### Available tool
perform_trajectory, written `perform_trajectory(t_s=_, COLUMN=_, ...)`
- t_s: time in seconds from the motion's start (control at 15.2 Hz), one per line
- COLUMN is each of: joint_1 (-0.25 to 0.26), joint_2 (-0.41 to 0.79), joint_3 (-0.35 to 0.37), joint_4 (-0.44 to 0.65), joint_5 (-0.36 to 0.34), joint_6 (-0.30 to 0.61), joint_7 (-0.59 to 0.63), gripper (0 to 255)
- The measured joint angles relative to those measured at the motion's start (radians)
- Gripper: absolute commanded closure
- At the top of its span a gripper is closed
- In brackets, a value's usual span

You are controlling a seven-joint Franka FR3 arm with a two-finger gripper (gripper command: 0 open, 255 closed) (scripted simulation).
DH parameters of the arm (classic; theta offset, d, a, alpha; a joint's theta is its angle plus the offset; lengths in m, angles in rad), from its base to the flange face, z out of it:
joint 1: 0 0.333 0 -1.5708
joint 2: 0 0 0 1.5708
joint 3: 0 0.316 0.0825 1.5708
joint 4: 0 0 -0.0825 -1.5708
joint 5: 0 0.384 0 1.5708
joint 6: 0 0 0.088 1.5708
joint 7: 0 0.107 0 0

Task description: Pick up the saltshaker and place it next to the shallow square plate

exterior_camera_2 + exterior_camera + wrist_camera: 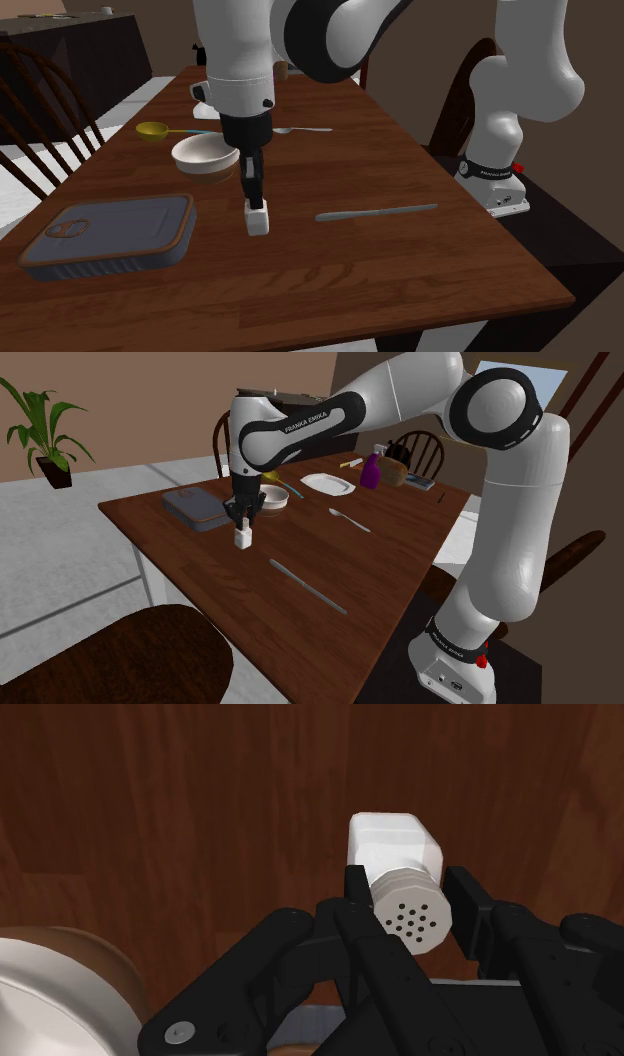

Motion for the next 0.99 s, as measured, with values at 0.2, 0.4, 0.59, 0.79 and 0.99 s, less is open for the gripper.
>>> perform_trajectory(t_s=0.2, joint_1=0.000, joint_2=0.000, joint_3=0.000, joint_4=0.000, joint_5=0.000, joint_6=0.000, joint_7=0.000, gripper=255)
perform_trajectory(t_s=0.4, joint_1=0.000, joint_2=-0.001, joint_3=0.000, joint_4=0.005, joint_5=0.001, joint_6=-0.006, joint_7=0.000, gripper=255)
perform_trajectory(t_s=0.59, joint_1=-0.002, joint_2=-0.018, joint_3=0.002, joint_4=0.017, joint_5=0.007, joint_6=-0.035, joint_7=-0.005, gripper=255)
perform_trajectory(t_s=0.79, joint_1=-0.002, joint_2=-0.031, joint_3=0.004, joint_4=0.039, joint_5=0.012, joint_6=-0.069, joint_7=-0.008, gripper=255)
perform_trajectory(t_s=0.99, joint_1=-0.003, joint_2=-0.046, joint_3=0.006, joint_4=0.061, joint_5=0.017, joint_6=-0.106, joint_7=-0.012, gripper=255)
